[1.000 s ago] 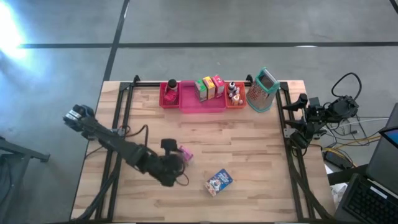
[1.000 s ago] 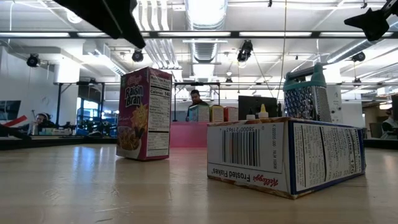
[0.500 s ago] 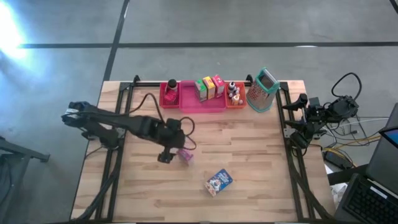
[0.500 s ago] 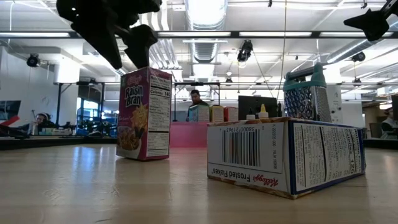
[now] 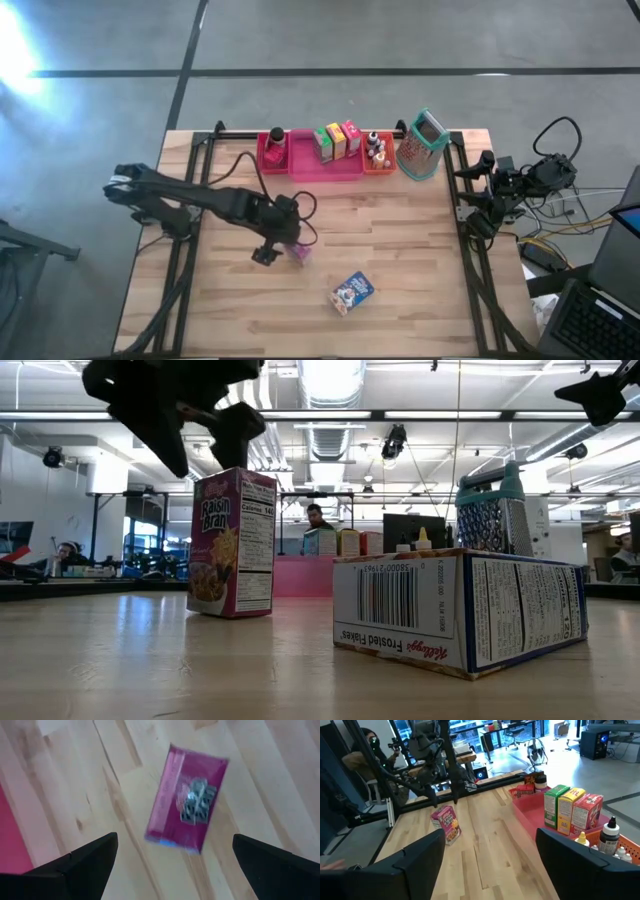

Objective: Pick & Place Kitchen Items
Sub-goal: Put the purple cereal box into the pink bin

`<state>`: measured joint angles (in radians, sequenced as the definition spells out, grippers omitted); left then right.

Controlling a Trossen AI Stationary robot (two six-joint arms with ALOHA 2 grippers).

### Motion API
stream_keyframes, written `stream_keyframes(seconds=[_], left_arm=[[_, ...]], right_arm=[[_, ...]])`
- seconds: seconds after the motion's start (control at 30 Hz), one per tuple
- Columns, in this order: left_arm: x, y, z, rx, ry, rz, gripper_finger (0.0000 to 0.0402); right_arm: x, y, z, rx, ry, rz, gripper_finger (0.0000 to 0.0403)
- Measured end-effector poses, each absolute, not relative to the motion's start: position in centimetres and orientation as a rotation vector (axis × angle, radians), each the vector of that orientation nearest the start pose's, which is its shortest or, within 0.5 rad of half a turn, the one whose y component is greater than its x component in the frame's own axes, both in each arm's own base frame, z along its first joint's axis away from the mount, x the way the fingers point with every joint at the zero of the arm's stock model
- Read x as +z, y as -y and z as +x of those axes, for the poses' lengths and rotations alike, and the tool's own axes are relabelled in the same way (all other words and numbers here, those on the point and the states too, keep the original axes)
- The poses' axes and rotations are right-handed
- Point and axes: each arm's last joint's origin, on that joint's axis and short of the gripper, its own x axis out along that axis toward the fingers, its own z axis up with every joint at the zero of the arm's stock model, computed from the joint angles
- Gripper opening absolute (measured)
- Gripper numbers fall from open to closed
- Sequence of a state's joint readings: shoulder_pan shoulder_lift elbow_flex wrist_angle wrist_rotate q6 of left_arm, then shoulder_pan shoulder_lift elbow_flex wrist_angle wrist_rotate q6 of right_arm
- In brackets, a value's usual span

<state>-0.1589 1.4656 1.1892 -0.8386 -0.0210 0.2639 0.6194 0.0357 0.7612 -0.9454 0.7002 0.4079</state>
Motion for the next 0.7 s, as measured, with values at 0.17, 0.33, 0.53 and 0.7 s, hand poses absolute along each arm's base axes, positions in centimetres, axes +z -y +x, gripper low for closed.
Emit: stream_keyframes(seconds=[0.17, 0.33, 0.53, 0.7], left_arm=[[25.4, 4.7, 29.6, -0.3, -1.116, 0.373, 0.0399], [24.5, 4.9, 30.5, -0.319, -1.112, 0.369, 0.0399], [23.0, 5.2, 31.6, -0.346, -1.123, 0.352, 0.0399], [22.5, 5.2, 31.8, -0.336, -1.142, 0.333, 0.0399]], right_arm=[[30.1, 2.3, 0.1, -0.114, -0.154, 0.272, 0.0289], [30.1, 2.3, 0.1, -0.114, -0.154, 0.272, 0.0275], [30.1, 2.3, 0.1, -0.114, -0.154, 0.272, 0.0257], [30.1, 2.3, 0.1, -0.114, -0.154, 0.272, 0.0243]])
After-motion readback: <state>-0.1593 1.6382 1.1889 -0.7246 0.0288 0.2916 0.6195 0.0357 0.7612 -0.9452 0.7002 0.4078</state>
